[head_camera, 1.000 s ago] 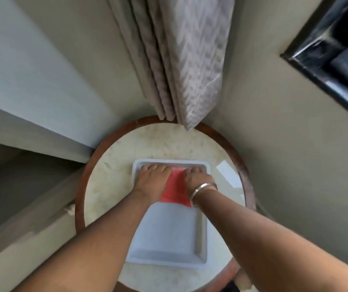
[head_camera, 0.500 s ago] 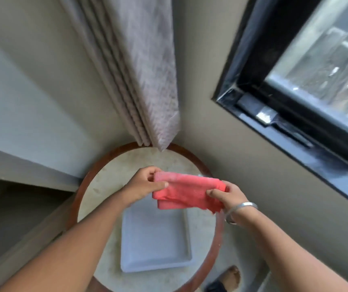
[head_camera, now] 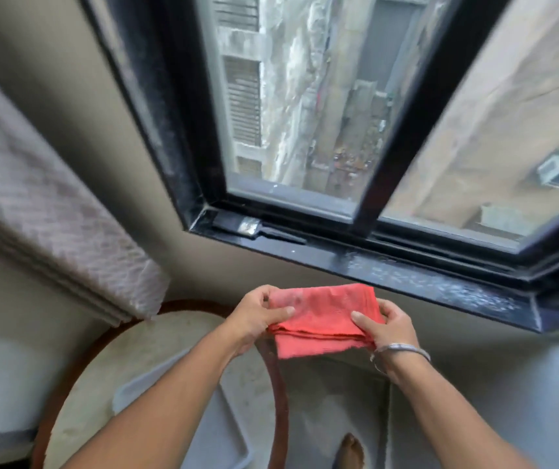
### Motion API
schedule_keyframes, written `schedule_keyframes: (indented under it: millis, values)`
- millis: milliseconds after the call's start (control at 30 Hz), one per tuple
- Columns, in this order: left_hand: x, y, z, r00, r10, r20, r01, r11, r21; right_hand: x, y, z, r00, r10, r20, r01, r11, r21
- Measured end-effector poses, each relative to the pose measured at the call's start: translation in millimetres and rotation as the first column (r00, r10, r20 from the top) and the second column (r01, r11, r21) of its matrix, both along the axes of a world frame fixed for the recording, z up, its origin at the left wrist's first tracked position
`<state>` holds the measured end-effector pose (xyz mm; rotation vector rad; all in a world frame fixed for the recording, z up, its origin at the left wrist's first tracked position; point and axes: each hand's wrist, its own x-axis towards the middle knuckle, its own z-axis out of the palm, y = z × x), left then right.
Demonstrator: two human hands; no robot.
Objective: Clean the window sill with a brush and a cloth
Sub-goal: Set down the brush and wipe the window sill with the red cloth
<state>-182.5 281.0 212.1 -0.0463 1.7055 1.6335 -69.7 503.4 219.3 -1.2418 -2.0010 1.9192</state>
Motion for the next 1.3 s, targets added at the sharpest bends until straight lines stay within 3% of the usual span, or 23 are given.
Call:
schedule_keyframes:
  millis: [100, 167, 233, 300, 367, 467, 600, 667, 733, 800, 867, 933, 1000, 1133, 1200, 1300]
  values:
    - [13, 59, 5, 0.992, -0.129, 0.008, 0.129, 0.992, -0.009, 40, 48, 10, 0.993, -0.107, 0.057, 0.094, 0.975, 0.2]
    - [26, 108, 5, 0.974, -0.224, 0.01, 0.224, 0.974, 0.007, 66, 84, 22, 0.981, -0.176, 0.084, 0.128, 0.905, 0.405]
    - [41, 156, 7, 0.954, -0.299, 0.028, 0.298, 0.953, 0.048, 87, 119, 39, 0.96, -0.258, 0.112, 0.124, 0.747, 0.653]
    - [62, 202, 9, 0.929, -0.362, 0.072, 0.354, 0.929, 0.108, 101, 152, 57, 0.925, -0.345, 0.161, 0.036, 0.499, 0.866]
    - [82, 240, 11, 0.915, -0.386, 0.119, 0.365, 0.916, 0.165, 101, 177, 69, 0.879, -0.41, 0.246, -0.09, 0.363, 0.927]
    - [102, 277, 7, 0.914, -0.353, 0.199, 0.315, 0.928, 0.2, 83, 200, 68, 0.836, -0.419, 0.355, -0.178, 0.405, 0.897]
    - [99, 279, -9, 0.928, -0.293, 0.232, 0.264, 0.953, 0.148, 55, 192, 37, 0.833, -0.351, 0.428, -0.188, 0.547, 0.816]
    - [85, 253, -17, 0.965, -0.248, 0.085, 0.251, 0.967, -0.034, 49, 175, 17, 0.841, -0.352, 0.41, -0.141, 0.59, 0.795]
    - [66, 210, -23, 0.971, -0.143, -0.193, 0.095, 0.967, -0.238, 49, 164, 3, 0.848, -0.352, 0.396, -0.127, 0.59, 0.797]
    - [41, 160, -24, 0.859, -0.007, -0.512, -0.2, 0.916, -0.349, 46, 166, -3, 0.849, -0.352, 0.393, -0.131, 0.581, 0.803]
    - [10, 121, -20, 0.644, 0.056, -0.763, -0.502, 0.784, -0.366, 38, 172, -2, 0.851, -0.347, 0.395, -0.143, 0.57, 0.809]
    - [-33, 103, -14, 0.438, 0.055, -0.897, -0.659, 0.698, -0.279, 35, 176, -2, 0.856, -0.337, 0.392, -0.16, 0.549, 0.82]
    - [-82, 104, -6, 0.358, 0.004, -0.934, -0.697, 0.666, -0.265, 37, 176, -5, 0.876, -0.321, 0.359, -0.156, 0.515, 0.843]
    - [-141, 120, -12, 0.454, -0.02, -0.891, -0.734, 0.558, -0.387, 41, 169, -11, 0.935, -0.208, 0.287, -0.178, 0.425, 0.888]
    - [-146, 121, -25, 0.466, -0.049, -0.884, -0.748, 0.512, -0.423, 32, 151, -15, 0.966, -0.004, 0.258, -0.236, 0.396, 0.888]
    - [-148, 120, -29, 0.459, -0.068, -0.886, -0.756, 0.494, -0.43, -4, 110, -15, 0.914, 0.298, 0.274, -0.375, 0.368, 0.851]
